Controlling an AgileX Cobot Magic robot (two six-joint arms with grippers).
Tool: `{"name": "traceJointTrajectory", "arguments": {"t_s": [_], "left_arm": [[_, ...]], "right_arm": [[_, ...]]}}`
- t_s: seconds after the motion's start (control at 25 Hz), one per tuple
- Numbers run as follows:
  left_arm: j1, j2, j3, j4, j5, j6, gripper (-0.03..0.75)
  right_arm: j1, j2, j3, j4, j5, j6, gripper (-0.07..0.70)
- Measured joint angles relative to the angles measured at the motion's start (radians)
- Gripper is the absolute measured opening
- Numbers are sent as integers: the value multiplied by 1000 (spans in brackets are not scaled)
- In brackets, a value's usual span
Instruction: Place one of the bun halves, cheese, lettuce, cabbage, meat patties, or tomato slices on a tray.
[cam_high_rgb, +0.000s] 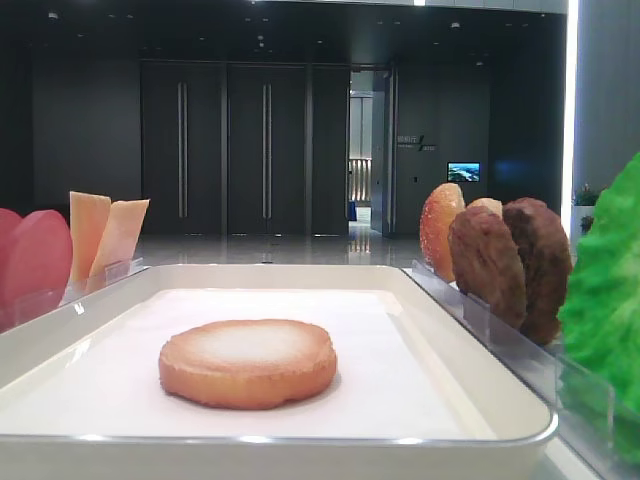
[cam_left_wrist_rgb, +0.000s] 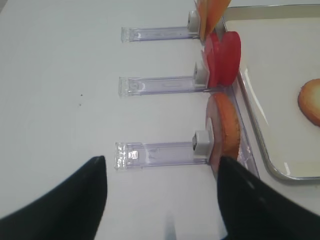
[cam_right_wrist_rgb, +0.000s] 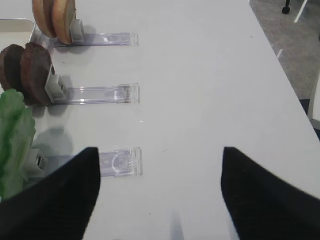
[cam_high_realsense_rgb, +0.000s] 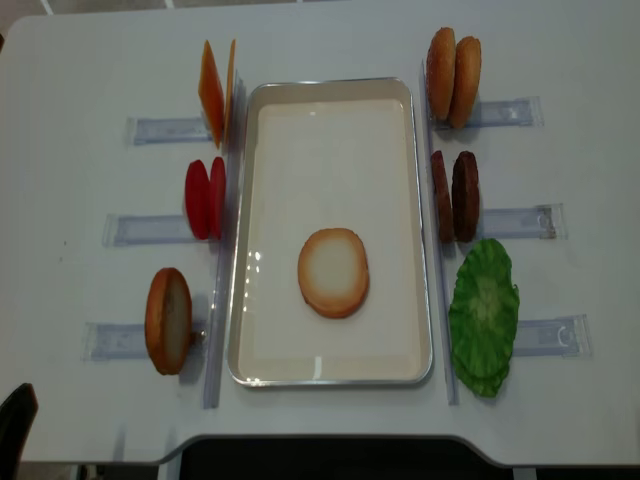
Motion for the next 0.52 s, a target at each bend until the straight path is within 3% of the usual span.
{"name": "traceJointTrajectory", "arguments": {"t_s": [0.52], "left_arm": [[0,0,0,6,0,-8,524]], "right_arm": [[0,0,0,0,0,0,485]]}}
